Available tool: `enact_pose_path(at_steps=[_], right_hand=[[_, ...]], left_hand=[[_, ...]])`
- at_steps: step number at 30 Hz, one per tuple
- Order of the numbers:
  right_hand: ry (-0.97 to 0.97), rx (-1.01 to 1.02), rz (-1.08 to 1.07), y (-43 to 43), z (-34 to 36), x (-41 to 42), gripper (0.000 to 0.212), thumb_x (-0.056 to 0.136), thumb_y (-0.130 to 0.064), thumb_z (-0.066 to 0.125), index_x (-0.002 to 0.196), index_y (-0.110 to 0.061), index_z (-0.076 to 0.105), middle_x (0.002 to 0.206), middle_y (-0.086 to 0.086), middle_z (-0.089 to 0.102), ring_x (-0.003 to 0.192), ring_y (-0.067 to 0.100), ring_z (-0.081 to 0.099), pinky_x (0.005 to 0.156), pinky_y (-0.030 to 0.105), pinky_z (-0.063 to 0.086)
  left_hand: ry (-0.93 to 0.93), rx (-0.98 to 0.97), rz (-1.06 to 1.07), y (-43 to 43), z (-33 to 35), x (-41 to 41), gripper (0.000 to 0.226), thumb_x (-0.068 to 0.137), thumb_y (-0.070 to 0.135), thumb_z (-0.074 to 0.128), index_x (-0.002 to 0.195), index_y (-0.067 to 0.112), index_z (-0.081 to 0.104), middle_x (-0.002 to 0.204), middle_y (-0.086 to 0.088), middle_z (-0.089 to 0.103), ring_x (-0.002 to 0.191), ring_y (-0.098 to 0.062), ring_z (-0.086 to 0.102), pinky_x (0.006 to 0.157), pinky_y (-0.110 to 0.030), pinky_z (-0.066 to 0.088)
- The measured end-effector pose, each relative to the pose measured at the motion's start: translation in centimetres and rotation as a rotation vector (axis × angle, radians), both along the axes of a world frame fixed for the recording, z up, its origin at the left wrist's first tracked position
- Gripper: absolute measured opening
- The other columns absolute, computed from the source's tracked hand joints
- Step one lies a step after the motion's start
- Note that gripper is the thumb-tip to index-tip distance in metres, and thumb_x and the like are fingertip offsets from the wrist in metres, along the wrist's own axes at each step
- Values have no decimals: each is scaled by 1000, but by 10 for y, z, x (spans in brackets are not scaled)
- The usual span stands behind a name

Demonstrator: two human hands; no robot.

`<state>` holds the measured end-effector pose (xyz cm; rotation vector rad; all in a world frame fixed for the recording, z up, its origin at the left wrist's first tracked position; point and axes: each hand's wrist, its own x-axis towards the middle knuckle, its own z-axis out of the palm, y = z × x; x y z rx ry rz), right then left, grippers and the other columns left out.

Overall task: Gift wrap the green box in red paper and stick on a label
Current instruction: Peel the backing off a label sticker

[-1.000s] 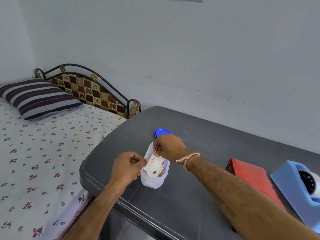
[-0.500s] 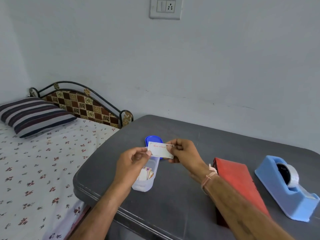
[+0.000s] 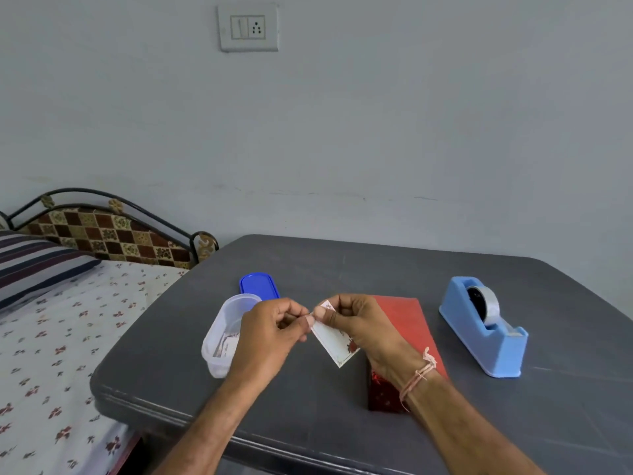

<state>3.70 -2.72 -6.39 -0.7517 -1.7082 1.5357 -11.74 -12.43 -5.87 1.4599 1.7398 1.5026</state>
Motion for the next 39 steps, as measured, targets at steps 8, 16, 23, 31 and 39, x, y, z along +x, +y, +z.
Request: enact_pose_path(at_steps=[8, 16, 23, 31, 39], right_hand=[[175, 9, -60, -8, -8, 17, 7, 90, -11, 76, 85, -6, 75, 76, 5, 75, 63, 9, 64, 58, 17, 47], [164, -37, -62, -10, -15, 22, 25, 88, -15, 78, 94, 8, 73, 79, 11, 75, 66, 12, 64, 59, 18, 48], [57, 7, -74, -9, -13, 24, 21, 87, -16, 81, 90, 3, 76, 77, 9, 74, 65, 13, 63, 59, 19, 48], [-4, 37, -100, -13, -10, 23, 21, 86, -16, 82, 86, 3, 76, 74, 8, 73, 64, 12, 62, 57, 20, 47], [-31, 13, -110, -18, -15, 21, 18, 86, -20, 83, 82, -3, 78, 73, 9, 74, 64, 14, 63, 57, 22, 47]], left_hand=[[-602, -123, -171, -1, -1, 19, 20, 96, 17, 68, 102, 0, 77, 89, -15, 76, 78, -16, 72, 66, -23, 58], [-426, -147, -147, -1, 0, 18, 11, 91, 13, 75, 94, 4, 79, 83, -12, 78, 74, -15, 71, 66, -22, 57], [-152, -130, -121, -1, -2, 15, 6, 92, 13, 75, 89, 12, 80, 80, -6, 79, 72, -15, 73, 65, -23, 56], [2, -127, -95, 0, -5, 14, 9, 91, 14, 75, 83, 16, 80, 75, -6, 77, 75, -25, 74, 65, -29, 56], [259, -102, -48, -3, -15, 23, 18, 93, 19, 65, 77, 23, 70, 63, 8, 66, 57, -5, 58, 54, -26, 46]])
